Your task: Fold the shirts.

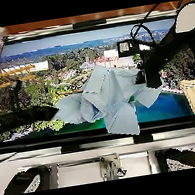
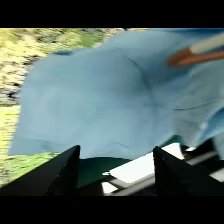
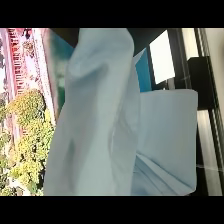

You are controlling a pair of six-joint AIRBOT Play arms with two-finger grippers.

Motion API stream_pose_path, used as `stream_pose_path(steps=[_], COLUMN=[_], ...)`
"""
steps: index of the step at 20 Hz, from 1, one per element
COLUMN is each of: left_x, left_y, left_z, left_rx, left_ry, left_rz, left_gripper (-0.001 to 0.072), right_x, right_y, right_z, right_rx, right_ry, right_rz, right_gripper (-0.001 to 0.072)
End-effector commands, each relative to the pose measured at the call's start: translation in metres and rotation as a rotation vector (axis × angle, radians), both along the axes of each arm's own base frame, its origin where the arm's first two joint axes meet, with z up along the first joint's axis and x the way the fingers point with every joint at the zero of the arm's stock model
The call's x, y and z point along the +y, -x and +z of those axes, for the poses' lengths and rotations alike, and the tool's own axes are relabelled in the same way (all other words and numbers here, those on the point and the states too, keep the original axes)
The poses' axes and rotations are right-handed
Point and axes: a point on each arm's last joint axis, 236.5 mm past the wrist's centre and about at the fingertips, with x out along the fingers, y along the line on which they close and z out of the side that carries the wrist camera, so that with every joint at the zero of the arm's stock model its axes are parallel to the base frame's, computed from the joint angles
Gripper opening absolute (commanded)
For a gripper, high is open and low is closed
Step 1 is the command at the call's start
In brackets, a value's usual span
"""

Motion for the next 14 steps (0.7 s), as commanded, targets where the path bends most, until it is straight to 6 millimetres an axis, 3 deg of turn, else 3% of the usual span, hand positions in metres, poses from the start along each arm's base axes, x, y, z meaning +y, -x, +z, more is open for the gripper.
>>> stream_pose_path(steps=[1, 3, 6, 8, 10, 11, 12, 13, 14], left_x=[-0.055, -0.08, -0.113, -0.117, -0.107, -0.098, -0.088, -0.08, -0.072], left_y=[0.005, -0.002, 0.006, -0.002, -0.024, -0.036, -0.047, -0.056, -0.064], left_z=[-0.027, -0.032, -0.058, -0.065, -0.057, -0.051, -0.046, -0.041, -0.035], left_rx=[0.045, 0.017, 0.055, 0.036, -0.047, -0.088, -0.119, -0.139, -0.153], left_ry=[0.278, 0.297, 0.261, 0.244, 0.249, 0.253, 0.256, 0.258, 0.263], left_rz=[0.113, 0.138, 0.088, 0.107, 0.181, 0.226, 0.267, 0.295, 0.319], left_gripper=[0.0558, 0.0558, 0.0558, 0.0552, 0.0523, 0.0413, 0.0195, 0.0055, 0.0056], right_x=[0.0, 0.001, 0.0, 0.0, 0.0, 0.0, 0.0, 0.0, 0.0], right_y=[0.001, 0.001, 0.001, 0.001, 0.001, 0.001, 0.001, 0.001, 0.0], right_z=[0.002, 0.002, 0.002, 0.002, 0.002, 0.002, 0.002, 0.002, 0.002], right_rx=[0.012, 0.015, 0.018, 0.02, 0.021, 0.022, 0.023, 0.023, 0.022], right_ry=[-0.004, -0.005, -0.004, -0.004, -0.004, -0.004, -0.004, -0.004, -0.005], right_rz=[-0.049, -0.057, -0.064, -0.07, -0.073, -0.076, -0.077, -0.077, -0.078], right_gripper=[0.0064, 0.0064, 0.0064, 0.0064, 0.0064, 0.0064, 0.0065, 0.0065, 0.0065])
